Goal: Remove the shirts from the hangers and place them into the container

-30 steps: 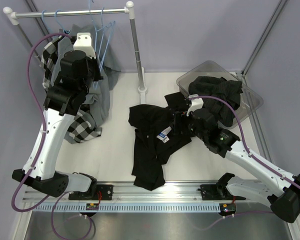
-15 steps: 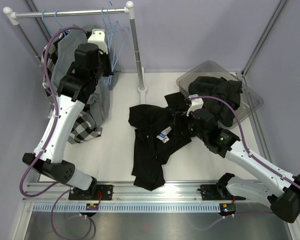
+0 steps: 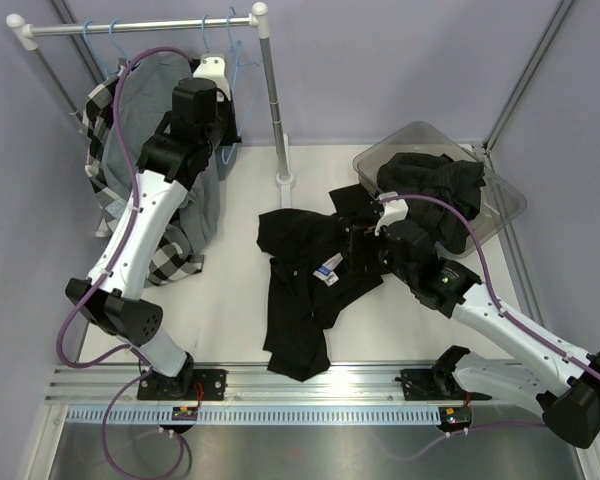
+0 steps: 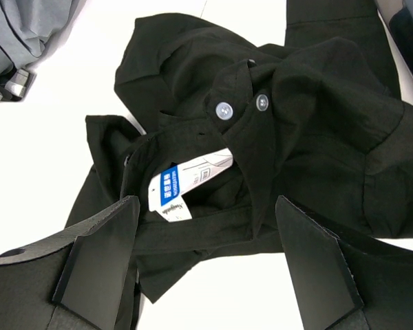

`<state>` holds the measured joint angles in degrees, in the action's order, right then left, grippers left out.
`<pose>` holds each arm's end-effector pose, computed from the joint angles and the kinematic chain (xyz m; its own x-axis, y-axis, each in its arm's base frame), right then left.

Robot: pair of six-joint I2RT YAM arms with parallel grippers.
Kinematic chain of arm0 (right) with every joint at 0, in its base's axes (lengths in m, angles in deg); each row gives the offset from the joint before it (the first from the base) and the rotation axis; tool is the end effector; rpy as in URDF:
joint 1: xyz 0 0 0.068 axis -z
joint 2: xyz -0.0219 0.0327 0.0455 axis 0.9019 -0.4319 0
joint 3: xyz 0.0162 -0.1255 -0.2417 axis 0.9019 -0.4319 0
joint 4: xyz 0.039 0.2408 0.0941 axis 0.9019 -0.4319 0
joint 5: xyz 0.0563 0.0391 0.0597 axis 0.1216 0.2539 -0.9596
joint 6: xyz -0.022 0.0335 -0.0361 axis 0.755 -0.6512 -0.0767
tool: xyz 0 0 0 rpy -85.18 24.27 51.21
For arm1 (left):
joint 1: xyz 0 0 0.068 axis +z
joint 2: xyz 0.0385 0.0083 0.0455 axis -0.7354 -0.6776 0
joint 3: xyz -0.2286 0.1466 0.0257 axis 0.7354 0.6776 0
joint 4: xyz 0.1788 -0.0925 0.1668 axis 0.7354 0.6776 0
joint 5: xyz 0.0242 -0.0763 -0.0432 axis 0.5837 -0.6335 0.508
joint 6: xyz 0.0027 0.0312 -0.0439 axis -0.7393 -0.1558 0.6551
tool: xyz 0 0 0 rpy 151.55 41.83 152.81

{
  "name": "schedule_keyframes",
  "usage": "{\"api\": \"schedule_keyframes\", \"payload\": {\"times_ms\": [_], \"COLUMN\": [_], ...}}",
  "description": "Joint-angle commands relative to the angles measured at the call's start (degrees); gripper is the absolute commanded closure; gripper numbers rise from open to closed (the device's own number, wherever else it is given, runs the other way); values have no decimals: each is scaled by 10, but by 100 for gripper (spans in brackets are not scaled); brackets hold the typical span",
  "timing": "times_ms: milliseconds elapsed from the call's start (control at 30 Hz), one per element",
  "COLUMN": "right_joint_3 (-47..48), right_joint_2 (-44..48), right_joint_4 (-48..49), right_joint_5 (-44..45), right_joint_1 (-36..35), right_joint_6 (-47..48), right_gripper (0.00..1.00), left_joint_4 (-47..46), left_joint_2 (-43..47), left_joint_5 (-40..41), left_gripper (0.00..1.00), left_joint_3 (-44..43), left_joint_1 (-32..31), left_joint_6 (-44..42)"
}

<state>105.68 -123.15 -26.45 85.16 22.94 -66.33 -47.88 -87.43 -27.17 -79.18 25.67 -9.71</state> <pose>0.1722 0.1432 0.3037 -0.4808 -0.0542 -0.8751 -0.4044 0.8993 0.1665 0.3258 -0.1206 0.4782 -0.3381 -0.0478 -0.9399 0.1008 0.9911 -0.0866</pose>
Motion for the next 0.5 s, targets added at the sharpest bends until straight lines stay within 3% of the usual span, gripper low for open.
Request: {"api": "schedule_keyframes", "payload": {"times_ms": [0, 100, 133, 200, 233, 267, 467], "right_joint_3": [-3, -3, -2, -1, 0, 2, 33], "right_joint_2": [18, 19, 17, 13, 7, 3, -80], "right_joint_4": [2, 0, 0, 0, 0, 0, -16], "right_joint_5": [11, 14, 16, 24, 29, 34, 73], "right_joint_1": [-6, -6, -5, -5, -5, -6, -5], "right_joint_6": [0, 4, 3, 2, 0, -2, -55], "right_gripper": [10, 11, 10, 9, 8, 7, 1], "left_joint_4": [-35, -35, -35, -35, -35, -35, -35], "left_joint_2": [14, 35, 41, 56, 71, 80, 173], "left_joint_5": [12, 20, 21, 10, 7, 3, -9], "left_gripper": [94, 80, 68, 57, 45, 38, 7], "left_joint_3": [14, 36, 41, 44, 45, 48, 95], "left_joint_1": [3, 3, 3, 3, 3, 3, 3], "left_joint_6": [16, 15, 11, 4, -1, -1, 4]}}
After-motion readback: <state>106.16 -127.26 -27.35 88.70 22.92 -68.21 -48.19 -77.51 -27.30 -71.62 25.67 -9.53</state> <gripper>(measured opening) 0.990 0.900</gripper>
